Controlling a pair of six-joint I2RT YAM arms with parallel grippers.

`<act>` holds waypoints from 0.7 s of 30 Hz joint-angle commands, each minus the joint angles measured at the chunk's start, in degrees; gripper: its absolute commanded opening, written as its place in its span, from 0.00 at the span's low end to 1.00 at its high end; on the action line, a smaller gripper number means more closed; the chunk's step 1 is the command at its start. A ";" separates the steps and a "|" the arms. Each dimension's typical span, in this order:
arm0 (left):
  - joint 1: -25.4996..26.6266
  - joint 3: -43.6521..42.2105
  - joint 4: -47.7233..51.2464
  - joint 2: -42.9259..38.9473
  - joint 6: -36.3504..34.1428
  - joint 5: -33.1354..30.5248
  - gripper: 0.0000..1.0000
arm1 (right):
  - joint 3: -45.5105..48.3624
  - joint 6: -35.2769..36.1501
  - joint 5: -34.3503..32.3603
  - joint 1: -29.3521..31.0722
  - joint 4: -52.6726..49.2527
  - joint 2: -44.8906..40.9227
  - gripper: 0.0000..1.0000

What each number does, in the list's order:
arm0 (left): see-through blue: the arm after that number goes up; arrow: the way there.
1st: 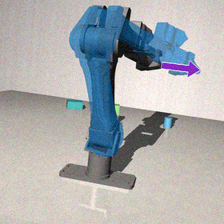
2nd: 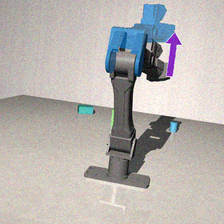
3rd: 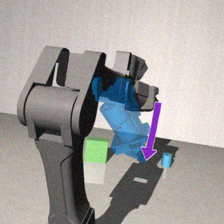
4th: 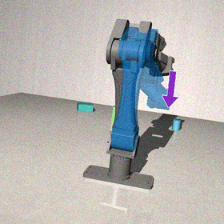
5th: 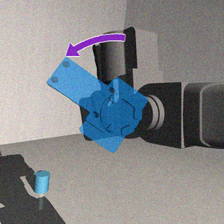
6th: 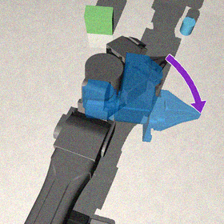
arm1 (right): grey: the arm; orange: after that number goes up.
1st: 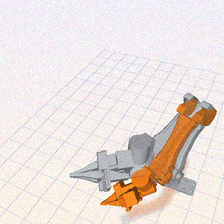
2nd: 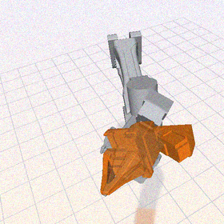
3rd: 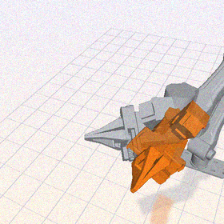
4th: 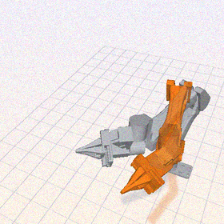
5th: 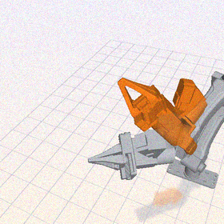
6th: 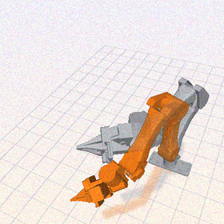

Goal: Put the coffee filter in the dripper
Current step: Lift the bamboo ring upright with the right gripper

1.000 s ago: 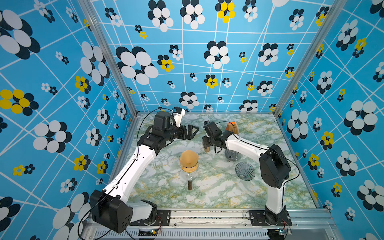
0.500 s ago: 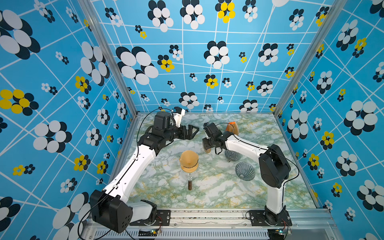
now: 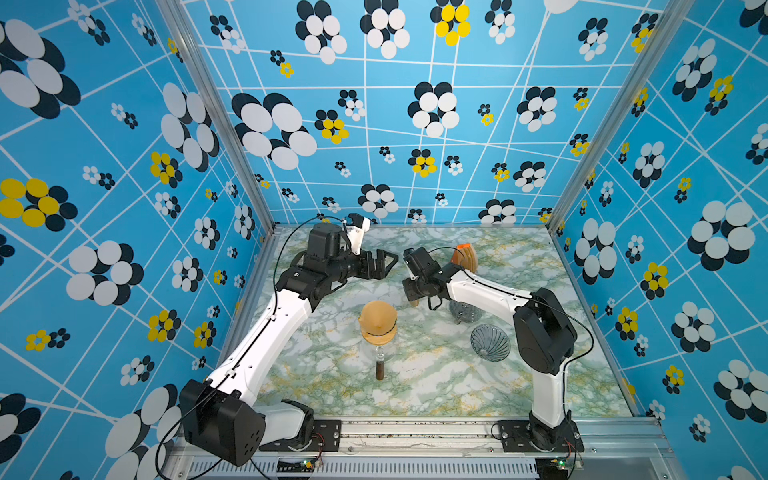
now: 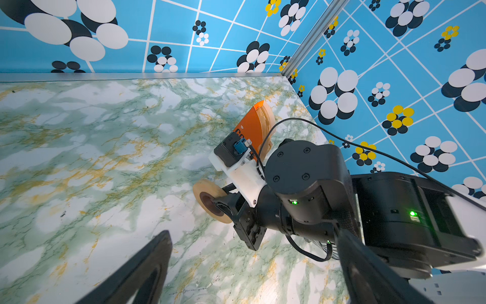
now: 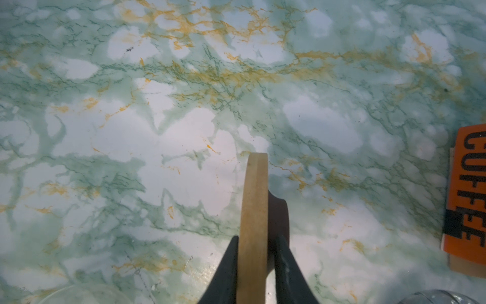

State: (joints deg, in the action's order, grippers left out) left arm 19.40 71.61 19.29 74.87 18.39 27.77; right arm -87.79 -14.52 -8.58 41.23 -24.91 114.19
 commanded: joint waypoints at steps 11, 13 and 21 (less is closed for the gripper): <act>0.11 0.24 0.57 -1.39 -0.82 -0.15 0.99 | -0.80 0.12 -0.92 0.69 -2.31 -0.54 0.17; 0.12 0.12 0.57 -1.39 -0.82 -0.12 0.99 | 0.18 -0.55 -0.93 0.65 -1.71 -2.16 0.16; 0.95 -0.66 -0.64 -2.42 -3.35 1.86 0.99 | 4.72 -2.29 1.00 -0.31 -0.69 -10.23 0.15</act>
State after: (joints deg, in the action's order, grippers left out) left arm 19.64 71.61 19.27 74.70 17.10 28.32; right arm -84.60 -15.46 -8.47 41.54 -25.80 108.97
